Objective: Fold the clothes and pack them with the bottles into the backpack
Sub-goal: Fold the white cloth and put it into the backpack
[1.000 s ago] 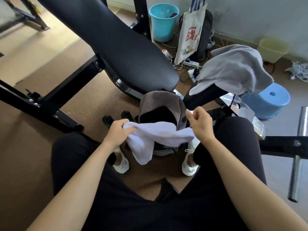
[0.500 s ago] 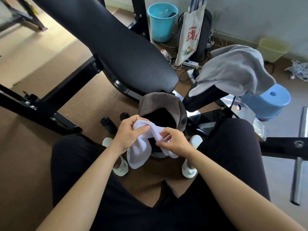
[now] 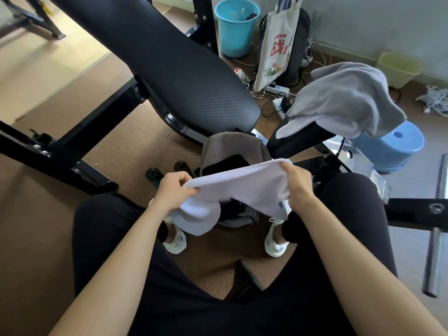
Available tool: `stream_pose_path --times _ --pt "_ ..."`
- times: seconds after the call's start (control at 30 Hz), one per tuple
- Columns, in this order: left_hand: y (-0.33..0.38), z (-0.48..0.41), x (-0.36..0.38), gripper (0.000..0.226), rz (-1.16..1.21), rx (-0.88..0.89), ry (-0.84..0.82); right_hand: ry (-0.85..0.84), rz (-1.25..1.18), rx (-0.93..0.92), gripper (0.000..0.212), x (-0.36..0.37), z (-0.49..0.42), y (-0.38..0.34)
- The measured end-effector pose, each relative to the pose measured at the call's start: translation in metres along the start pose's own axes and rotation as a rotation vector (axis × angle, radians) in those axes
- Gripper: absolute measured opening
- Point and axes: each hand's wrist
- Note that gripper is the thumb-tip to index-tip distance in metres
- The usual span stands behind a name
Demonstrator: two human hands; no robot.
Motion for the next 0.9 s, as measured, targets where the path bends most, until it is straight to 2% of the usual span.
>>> stream_pose_path --times 0.13,0.3,0.37,0.4,0.43,0.47,0.5,0.57,0.6,0.63,0.73,0.8,0.9 --pt "-0.014 0.002 0.008 0.028 -0.297 -0.044 0.039 0.097 -0.15 0.188 0.035 -0.012 -0.008 -0.013" --pt "-0.019 0.001 0.006 0.043 -0.428 -0.272 -0.037 0.082 -0.189 0.263 0.037 -0.02 -0.004 -0.017" --pt "-0.014 0.003 0.01 0.041 -0.227 -0.417 -0.119 0.029 -0.142 0.257 0.042 -0.019 -0.001 -0.017" --pt "-0.01 0.006 0.012 0.049 -0.067 -0.507 -0.173 -0.012 -0.12 0.249 0.045 -0.018 0.001 -0.017" --pt "-0.006 0.009 0.015 0.055 0.061 -0.568 -0.239 -0.062 -0.095 0.237 0.049 -0.016 0.002 -0.015" --pt "-0.002 0.012 0.017 0.053 0.154 -0.58 -0.3 -0.107 -0.059 0.226 0.05 -0.014 0.004 -0.013" --pt "0.002 0.016 0.019 0.045 0.223 -0.571 -0.353 -0.154 -0.022 0.209 0.044 -0.012 0.008 -0.012" --pt "0.005 0.021 0.025 0.045 0.361 -0.547 -0.406 -0.275 0.033 0.156 0.02 -0.008 0.017 -0.006" --pt "0.009 0.025 0.027 0.048 0.44 -0.524 -0.418 -0.356 0.061 0.102 0.014 -0.006 0.023 -0.003" --pt "0.013 0.028 0.029 0.049 0.521 -0.495 -0.427 -0.439 0.098 0.028 0.018 -0.005 0.029 0.001" --pt "0.029 0.04 0.035 0.03 0.658 -0.446 -0.415 -0.656 0.187 -0.14 0.025 -0.005 0.049 0.015" --pt "0.038 0.048 0.041 0.02 0.739 -0.468 -0.402 -0.709 0.185 -0.164 0.033 -0.006 0.059 0.021" --pt "0.046 0.057 0.048 0.018 0.88 -0.521 -0.358 -0.747 0.199 -0.182 0.039 -0.007 0.071 0.025"
Point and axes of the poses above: each hand's wrist, its own z-axis away from the middle knuckle, its own x-axis out of the palm, y = z × x, and after that the axes turned 15 degrees about y, right-handed
